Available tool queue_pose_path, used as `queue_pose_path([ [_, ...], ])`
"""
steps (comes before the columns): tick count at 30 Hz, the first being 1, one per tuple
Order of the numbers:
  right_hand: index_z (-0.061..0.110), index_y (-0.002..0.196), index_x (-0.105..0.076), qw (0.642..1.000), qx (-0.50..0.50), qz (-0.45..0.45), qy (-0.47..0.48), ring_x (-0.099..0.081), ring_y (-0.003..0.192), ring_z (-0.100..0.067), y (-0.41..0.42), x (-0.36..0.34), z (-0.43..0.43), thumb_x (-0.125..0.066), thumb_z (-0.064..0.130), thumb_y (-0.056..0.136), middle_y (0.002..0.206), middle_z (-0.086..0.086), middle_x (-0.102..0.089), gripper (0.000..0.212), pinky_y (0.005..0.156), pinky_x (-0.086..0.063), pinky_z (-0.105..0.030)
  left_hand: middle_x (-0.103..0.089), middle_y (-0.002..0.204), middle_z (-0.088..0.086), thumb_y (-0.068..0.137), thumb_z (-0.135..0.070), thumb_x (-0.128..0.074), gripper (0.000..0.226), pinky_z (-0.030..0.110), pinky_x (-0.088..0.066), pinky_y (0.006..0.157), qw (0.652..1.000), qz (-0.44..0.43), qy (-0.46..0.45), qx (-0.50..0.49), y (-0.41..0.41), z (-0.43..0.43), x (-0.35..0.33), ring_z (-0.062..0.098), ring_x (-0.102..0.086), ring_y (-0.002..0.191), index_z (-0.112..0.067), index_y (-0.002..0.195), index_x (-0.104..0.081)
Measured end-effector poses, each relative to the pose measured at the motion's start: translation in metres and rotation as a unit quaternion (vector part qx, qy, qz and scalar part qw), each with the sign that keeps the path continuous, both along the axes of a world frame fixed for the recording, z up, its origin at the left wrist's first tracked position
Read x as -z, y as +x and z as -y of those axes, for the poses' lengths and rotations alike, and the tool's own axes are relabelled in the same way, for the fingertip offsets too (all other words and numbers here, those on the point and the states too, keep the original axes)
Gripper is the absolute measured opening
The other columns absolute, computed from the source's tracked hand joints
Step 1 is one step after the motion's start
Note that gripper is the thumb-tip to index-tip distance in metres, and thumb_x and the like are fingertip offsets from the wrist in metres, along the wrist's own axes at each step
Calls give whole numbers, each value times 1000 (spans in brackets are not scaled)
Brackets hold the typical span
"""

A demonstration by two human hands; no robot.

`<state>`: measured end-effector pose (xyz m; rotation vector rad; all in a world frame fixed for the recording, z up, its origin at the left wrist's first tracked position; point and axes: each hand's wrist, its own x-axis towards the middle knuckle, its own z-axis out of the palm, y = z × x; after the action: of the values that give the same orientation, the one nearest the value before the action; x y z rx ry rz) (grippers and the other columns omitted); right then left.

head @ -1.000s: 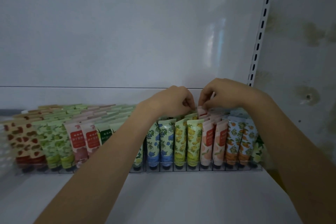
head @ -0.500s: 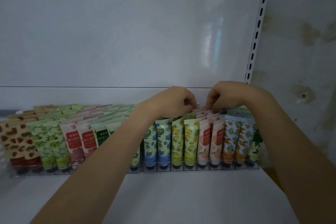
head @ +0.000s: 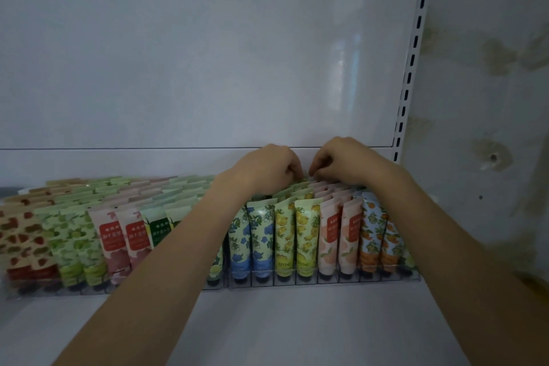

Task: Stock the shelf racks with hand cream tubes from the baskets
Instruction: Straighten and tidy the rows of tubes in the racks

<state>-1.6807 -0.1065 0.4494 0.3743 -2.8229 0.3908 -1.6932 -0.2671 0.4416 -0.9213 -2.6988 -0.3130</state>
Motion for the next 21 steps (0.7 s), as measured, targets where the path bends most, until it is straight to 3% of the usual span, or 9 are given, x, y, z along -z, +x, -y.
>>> queue_pose_path([
  [5,19,95,-73,999,32,-3,13,-60,87,-15,-2,3,7,-63,17,84,99,-1,-70,14,79,-50,-31,-67,110,-1,88,-5,-44,35,36,-48,90,1000,2,1,11,-2,0,1,18,-59,100,-21,103,-70],
  [11,17,96,-73,999,23,-15,-23,-59,85,-11,4,-7,-2,-63,16,85,99,1,-69,15,78,-47,-27,-67,112,-1,88,-4,-44,34,29,-47,87,1000,5,17,21,-4,3,1,15,-58,99,-19,105,-68],
  [16,21,93,-73,999,33,26,-24,-54,78,-3,13,-19,-25,-68,15,82,87,8,-63,14,68,-38,-18,-63,119,-1,92,-5,-41,34,17,-36,83,998,-5,32,61,-1,-1,-1,9,-52,94,-15,115,-64],
  [19,20,92,-73,998,47,48,-8,-56,84,-10,11,-14,-21,-69,15,80,87,6,-63,13,74,-41,-23,-64,119,0,93,-8,-42,33,22,-40,90,998,3,16,67,-1,-5,1,15,-55,108,-16,115,-65],
  [21,18,91,-73,997,57,50,-12,-59,84,-13,9,-10,-16,-69,14,80,88,3,-65,12,72,-45,-25,-65,117,0,92,-8,-42,33,25,-42,91,998,10,10,62,-2,-4,1,15,-57,106,-16,113,-66],
])
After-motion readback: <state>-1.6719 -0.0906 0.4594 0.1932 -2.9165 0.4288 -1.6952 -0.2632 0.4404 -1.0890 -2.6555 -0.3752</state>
